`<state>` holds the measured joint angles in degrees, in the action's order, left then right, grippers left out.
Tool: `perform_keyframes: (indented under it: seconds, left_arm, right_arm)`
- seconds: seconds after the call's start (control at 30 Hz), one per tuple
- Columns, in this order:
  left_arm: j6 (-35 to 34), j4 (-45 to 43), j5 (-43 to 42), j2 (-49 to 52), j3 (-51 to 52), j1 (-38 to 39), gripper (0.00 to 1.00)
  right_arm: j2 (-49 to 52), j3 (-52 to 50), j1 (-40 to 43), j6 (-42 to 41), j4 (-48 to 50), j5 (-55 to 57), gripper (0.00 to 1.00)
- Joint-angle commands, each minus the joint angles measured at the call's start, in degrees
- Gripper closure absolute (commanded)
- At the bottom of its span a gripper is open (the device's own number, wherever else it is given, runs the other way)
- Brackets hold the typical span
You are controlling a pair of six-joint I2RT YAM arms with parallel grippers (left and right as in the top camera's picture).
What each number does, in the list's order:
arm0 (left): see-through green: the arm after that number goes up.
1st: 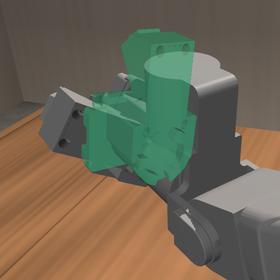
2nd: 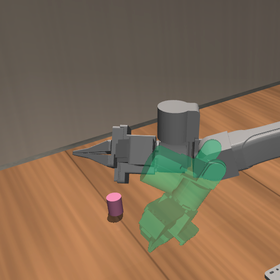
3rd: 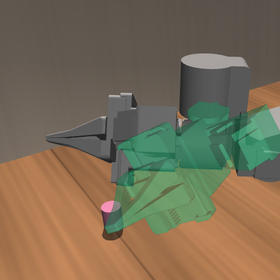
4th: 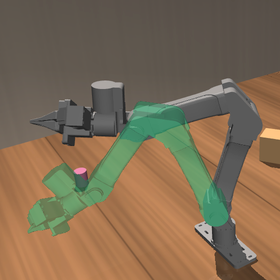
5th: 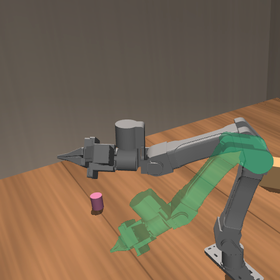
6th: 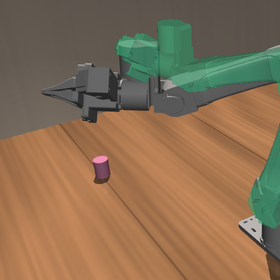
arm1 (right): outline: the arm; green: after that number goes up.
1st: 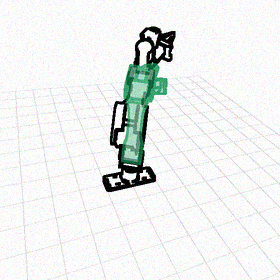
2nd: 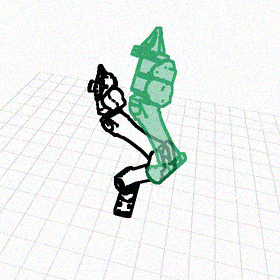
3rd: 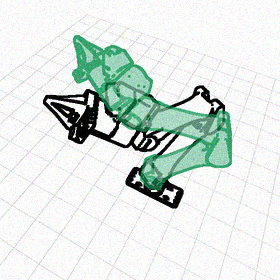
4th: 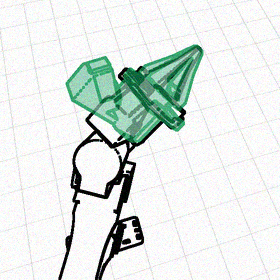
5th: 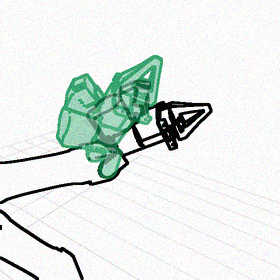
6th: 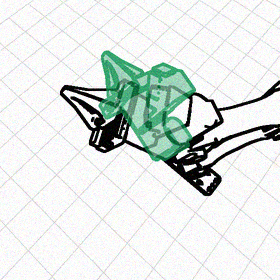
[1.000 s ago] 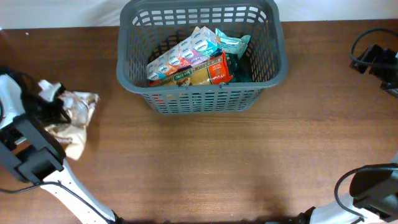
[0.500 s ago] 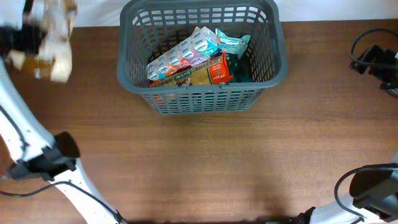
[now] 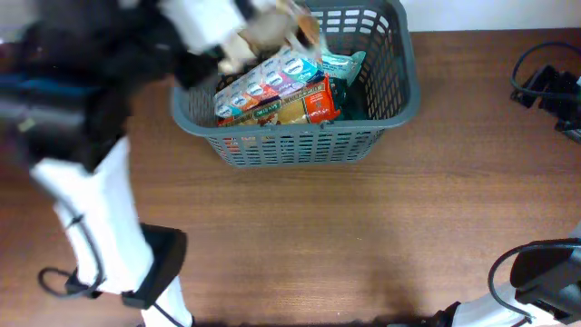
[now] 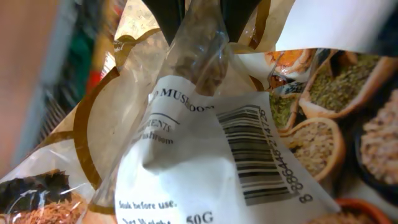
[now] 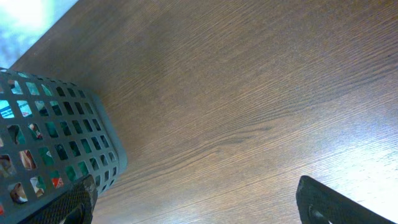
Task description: Pack container
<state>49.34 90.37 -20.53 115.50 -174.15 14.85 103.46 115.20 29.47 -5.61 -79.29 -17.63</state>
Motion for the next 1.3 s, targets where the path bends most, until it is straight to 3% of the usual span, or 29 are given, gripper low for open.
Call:
perform_keyframes:
  seconds: [0.0,0.27,0.33,0.4,0.47,0.53,0.63,0.97,1.27]
  left_arm:
    - [4.8,1.0,11.3,3.6,8.2,4.4,0.99]
    - [-0.2,-3.8,16.3,6.5,22.1,7.9,0.98]
    - [-2.0,-4.7,16.3,7.7,24.7,7.9,0.91]
    - [-2.4,-5.1,16.3,8.4,26.1,7.9,0.74]
    - [-3.5,-5.1,16.3,9.2,26.6,7.9,0.65]
    - [-5.4,-5.1,16.3,9.7,26.7,7.9,0.20]
    - [-9.1,-5.1,17.1,9.5,26.3,7.9,0.01]
    - [-31.3,-4.1,22.1,4.2,13.6,1.7,0.01]
    - [-42.3,-0.3,22.1,-3.0,11.0,-16.5,0.01]
  right_arm:
    - [-0.6,-0.1,-0.2,0.0,0.2,0.3,0.01]
    - [-0.6,-0.1,-0.2,0.0,0.0,0.3,0.01]
    - [-0.7,-0.1,-0.2,0.0,-0.1,0.3,0.01]
    - [-0.7,-0.1,-0.2,0.0,-0.1,0.3,0.01]
    - [-0.7,-0.1,-0.2,0.0,0.0,0.3,0.01]
    - [-0.6,-0.1,-0.2,0.0,0.0,0.3,0.01]
    - [-0.7,-0.1,-0.2,0.0,0.0,0.3,0.01]
    - [-0.7,-0.1,-0.2,0.0,1.2,0.0,0.01]
    - [-0.8,2.4,-1.4,5.9,0.6,-4.9,0.01]
